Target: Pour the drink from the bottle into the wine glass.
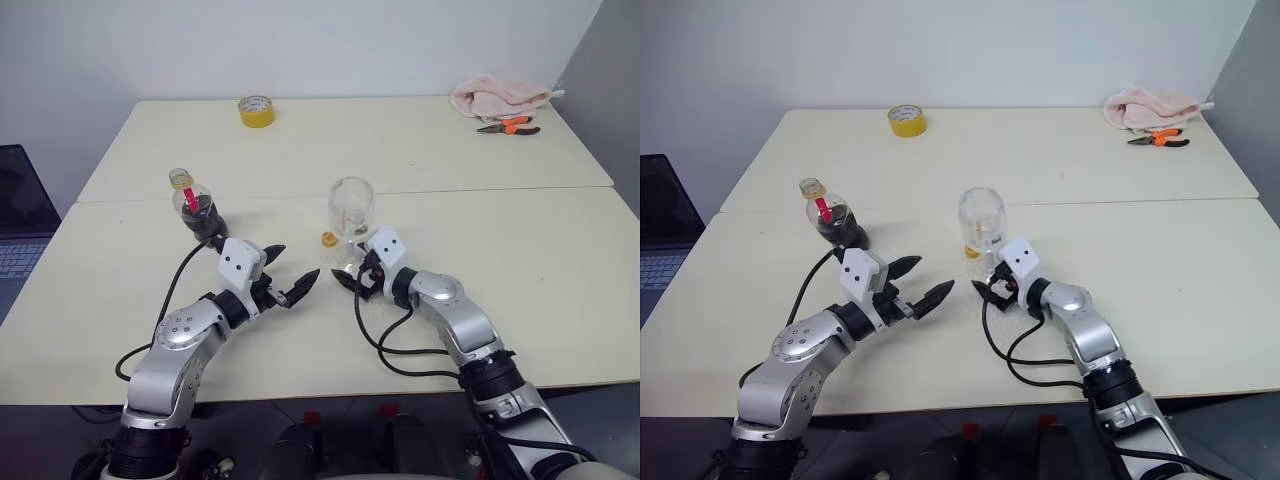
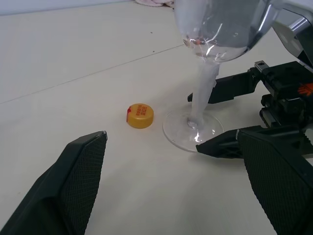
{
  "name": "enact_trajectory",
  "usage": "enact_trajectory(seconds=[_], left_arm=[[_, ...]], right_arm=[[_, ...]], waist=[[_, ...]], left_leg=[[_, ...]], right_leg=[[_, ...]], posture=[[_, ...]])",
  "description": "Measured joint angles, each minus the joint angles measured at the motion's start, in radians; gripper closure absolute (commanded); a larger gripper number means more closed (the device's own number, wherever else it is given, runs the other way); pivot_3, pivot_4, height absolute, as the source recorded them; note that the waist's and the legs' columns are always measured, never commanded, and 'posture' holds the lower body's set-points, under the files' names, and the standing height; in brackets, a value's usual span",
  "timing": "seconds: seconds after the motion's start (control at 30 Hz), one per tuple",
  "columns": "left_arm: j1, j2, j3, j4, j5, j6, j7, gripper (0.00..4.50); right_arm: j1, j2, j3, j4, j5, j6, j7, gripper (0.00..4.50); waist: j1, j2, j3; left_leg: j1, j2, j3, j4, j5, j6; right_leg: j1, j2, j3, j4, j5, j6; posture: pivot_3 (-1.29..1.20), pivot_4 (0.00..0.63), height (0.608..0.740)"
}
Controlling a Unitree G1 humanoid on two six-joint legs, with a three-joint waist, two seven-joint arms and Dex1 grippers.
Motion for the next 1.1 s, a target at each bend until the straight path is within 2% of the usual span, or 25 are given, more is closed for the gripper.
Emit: enact_trajectory(seconds=[0.17,0.33,0.43,0.6,0.7,0.8,0.87,0.93,1.1], left_arm=[[-0.001,0.000,0.002,0.000,-0.004,0.001,0.000,0.00],[0.002,0.026,0.041,-0.002,-0.052,0.022,-0.014,0.00],[0.063,0.073,0.072,-0.019,-0.065,0.023,-0.036,0.00],[0.185,0.058,0.161,-0.055,-0.099,0.021,-0.008,0.00],[0.228,0.037,0.240,-0.063,-0.126,0.018,0.024,0.00],[0.233,-0.008,0.315,-0.022,-0.134,-0.031,0.072,0.00],[0.217,-0.006,0.347,0.018,-0.127,-0.059,0.090,0.00],[0.210,0.005,0.351,0.029,-0.118,-0.074,0.087,0.00],[0.124,0.010,0.351,0.095,-0.075,-0.116,0.118,0.00]], right_arm=[[0.000,-0.035,-0.046,-0.029,0.034,0.003,0.032,0.04],[0.026,-0.119,-0.108,-0.123,0.099,0.044,0.090,0.04],[0.074,-0.235,-0.147,-0.213,0.155,0.098,0.170,0.04],[0.118,-0.487,-0.221,-0.293,0.241,0.199,0.332,0.04],[0.112,-0.596,-0.305,-0.304,0.306,0.257,0.399,0.04],[0.002,-0.634,-0.375,-0.330,0.452,0.333,0.475,0.04],[-0.135,-0.657,-0.422,-0.362,0.531,0.351,0.501,0.04],[-0.199,-0.666,-0.438,-0.393,0.569,0.353,0.508,0.04],[-0.217,-0.647,-0.345,-0.494,0.611,0.385,0.509,0.04]], waist=[[0.001,0.000,0.000],[0.001,0.000,0.000],[0.003,0.000,0.000],[0.015,0.000,0.001],[0.021,-0.001,0.001],[0.021,0.000,0.002],[0.026,0.000,0.002],[0.030,-0.005,0.001],[0.049,-0.009,0.001]], left_leg=[[0.000,0.000,0.000,0.000,0.000,0.000],[0.000,0.000,0.000,0.000,0.000,0.000],[-0.001,0.000,0.000,0.000,0.000,0.000],[-0.001,0.000,0.001,0.001,0.000,0.001],[-0.001,0.000,0.001,0.001,0.000,0.001],[-0.001,0.001,0.003,0.001,0.000,0.001],[-0.001,0.001,0.002,0.000,0.000,0.001],[-0.001,0.001,0.001,-0.001,0.000,0.001],[-0.003,-0.001,0.000,0.004,0.000,0.001]], right_leg=[[0.000,0.000,0.000,0.000,0.000,0.000],[0.000,0.000,0.000,0.000,0.000,0.000],[0.000,0.000,0.000,-0.001,0.000,0.000],[0.000,0.000,0.001,-0.001,0.000,0.000],[0.001,0.000,0.000,-0.001,0.000,0.000],[0.000,0.000,0.002,-0.001,0.000,0.000],[0.001,0.000,0.000,-0.001,0.000,0.000],[0.001,0.000,-0.001,-0.003,0.000,0.000],[0.002,-0.002,-0.002,-0.002,0.000,0.000]], posture=[[0.00,0.150,0.740],[0.00,0.150,0.740],[0.00,0.150,0.740],[0.00,0.150,0.740],[0.00,0.150,0.740],[0.00,0.150,0.740],[0.00,0.150,0.740],[0.00,0.150,0.740],[0.00,0.150,0.740]])
